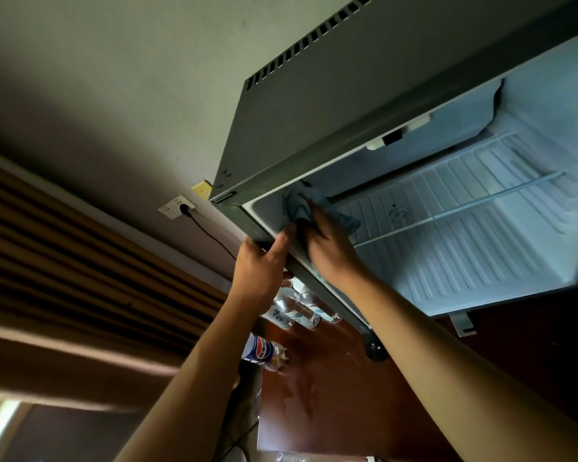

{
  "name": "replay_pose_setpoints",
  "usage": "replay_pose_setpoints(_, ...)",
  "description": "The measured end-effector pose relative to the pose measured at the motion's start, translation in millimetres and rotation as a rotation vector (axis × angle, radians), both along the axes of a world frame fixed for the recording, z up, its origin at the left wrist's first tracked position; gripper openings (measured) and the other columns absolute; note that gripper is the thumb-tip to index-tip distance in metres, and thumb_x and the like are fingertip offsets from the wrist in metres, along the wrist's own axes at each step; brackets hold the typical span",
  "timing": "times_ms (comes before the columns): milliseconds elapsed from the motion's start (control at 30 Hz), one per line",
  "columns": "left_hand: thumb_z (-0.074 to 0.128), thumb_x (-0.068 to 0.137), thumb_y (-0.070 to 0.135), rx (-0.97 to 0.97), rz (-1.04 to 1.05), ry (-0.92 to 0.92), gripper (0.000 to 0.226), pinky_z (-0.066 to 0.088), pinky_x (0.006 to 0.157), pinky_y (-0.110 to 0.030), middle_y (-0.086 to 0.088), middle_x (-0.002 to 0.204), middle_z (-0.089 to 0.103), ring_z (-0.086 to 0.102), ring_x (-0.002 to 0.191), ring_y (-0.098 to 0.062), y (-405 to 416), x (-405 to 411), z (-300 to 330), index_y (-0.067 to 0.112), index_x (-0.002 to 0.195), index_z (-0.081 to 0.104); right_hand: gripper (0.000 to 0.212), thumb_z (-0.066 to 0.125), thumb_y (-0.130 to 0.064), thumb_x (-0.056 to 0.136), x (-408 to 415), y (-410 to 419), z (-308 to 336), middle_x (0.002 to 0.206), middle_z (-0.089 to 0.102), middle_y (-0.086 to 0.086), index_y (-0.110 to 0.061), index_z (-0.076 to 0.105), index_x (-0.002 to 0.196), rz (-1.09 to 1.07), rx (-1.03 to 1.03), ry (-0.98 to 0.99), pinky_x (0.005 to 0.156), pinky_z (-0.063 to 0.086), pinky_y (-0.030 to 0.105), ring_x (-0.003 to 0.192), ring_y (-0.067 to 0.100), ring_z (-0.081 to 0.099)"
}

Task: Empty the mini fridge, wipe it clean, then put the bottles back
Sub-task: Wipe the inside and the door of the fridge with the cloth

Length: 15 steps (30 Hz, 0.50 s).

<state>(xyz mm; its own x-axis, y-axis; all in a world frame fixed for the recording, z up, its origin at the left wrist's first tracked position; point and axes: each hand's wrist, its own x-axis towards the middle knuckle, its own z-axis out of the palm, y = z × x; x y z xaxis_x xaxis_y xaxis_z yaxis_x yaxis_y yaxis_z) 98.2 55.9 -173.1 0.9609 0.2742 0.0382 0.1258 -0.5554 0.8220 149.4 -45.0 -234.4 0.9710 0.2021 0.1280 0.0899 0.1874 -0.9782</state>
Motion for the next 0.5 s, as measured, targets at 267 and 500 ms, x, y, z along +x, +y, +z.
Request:
replay_pose_setpoints(267, 0.066, 0.077, 0.059, -0.112, 0.008, -0.08, 0.058, 0.058, 0.072, -0.06, -0.019, 0.09, 0.071, 0.073, 0.08, -0.034, -5.7, -15.6, -15.2, 0.007, 0.1, 0.063, 0.042, 0.036, -0.03, 0.105, -54.9, -4.3, -12.5, 0.134, 0.056, 0.004, -0.032, 0.037, 0.147, -0.074, -0.004, -0.143, 0.085, 0.055, 0.031, 0.108, 0.013, 0.061)
replay_pose_setpoints(500, 0.054, 0.084, 0.06, -0.126, -0.044, -0.209, 0.04, 0.056, 0.083, -0.058, -0.006, 0.091, 0.072, 0.07, 0.088, -0.03, -4.4, -16.5, -36.4, 0.023, 0.097, 0.063, 0.045, 0.041, -0.024, 0.103, -24.4, -5.1, -18.6, 0.141, 0.049, -0.002, -0.038, 0.037, 0.146, -0.086, -0.069, -0.286, 0.082, 0.038, -0.001, 0.114, 0.002, 0.051)
